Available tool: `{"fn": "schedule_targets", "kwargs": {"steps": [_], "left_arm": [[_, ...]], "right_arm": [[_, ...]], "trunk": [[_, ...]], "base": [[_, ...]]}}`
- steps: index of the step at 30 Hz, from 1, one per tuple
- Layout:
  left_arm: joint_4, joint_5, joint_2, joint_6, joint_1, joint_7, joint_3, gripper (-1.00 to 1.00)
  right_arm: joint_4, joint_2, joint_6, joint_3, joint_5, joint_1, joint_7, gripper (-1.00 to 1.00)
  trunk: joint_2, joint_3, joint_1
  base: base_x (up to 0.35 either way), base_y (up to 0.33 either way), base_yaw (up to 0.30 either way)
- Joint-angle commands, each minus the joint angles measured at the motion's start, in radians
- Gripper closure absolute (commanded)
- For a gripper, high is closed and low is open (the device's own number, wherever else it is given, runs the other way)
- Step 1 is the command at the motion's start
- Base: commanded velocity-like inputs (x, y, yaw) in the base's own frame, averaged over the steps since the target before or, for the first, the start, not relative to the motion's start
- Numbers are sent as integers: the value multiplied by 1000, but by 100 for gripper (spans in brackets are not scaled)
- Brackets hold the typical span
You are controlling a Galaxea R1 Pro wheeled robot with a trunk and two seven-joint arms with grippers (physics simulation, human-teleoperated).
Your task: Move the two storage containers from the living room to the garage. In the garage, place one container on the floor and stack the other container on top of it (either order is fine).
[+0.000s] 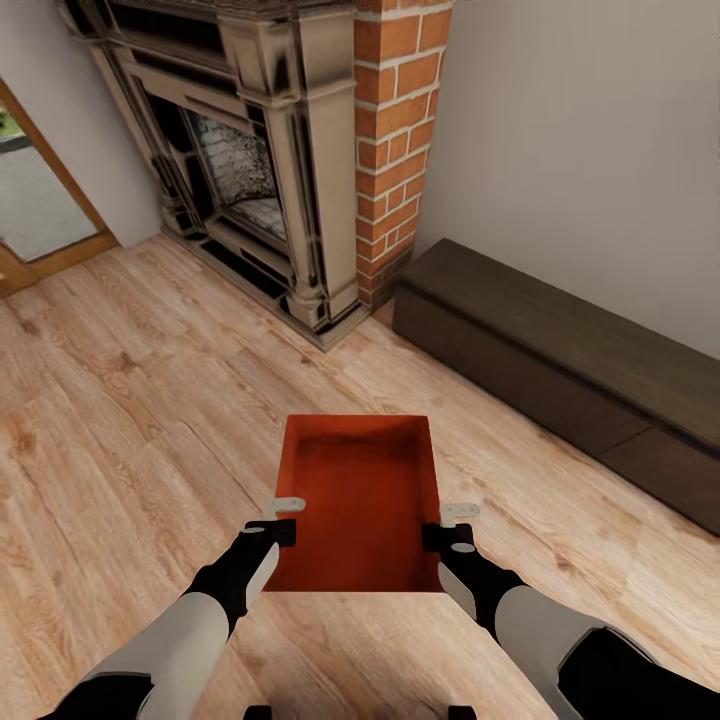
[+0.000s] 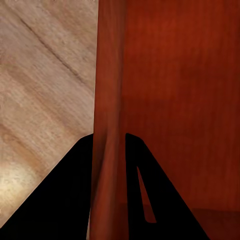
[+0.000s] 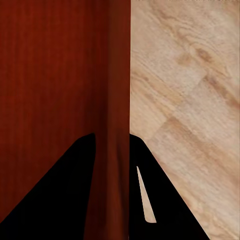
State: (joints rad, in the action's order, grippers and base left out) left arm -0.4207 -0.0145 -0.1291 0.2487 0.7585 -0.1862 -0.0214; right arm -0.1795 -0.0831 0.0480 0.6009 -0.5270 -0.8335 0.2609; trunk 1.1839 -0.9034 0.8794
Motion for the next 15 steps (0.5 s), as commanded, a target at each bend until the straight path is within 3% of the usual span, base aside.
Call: {"fn": "schedule_targets", "kwargs": {"steps": [1, 15], "left_arm": [[1, -5, 0, 8, -1, -7, -3, 100], [0, -5, 0, 8, -1, -7, -2, 100]], "right_arm": [[-11, 0, 45, 5, 1, -1, -12, 100], [-11, 0, 46, 6, 1, -1, -14, 100]], "trunk": [[-7, 3, -4], [-105, 47, -58]], "base": [[0, 0, 0], [0, 0, 0]]}}
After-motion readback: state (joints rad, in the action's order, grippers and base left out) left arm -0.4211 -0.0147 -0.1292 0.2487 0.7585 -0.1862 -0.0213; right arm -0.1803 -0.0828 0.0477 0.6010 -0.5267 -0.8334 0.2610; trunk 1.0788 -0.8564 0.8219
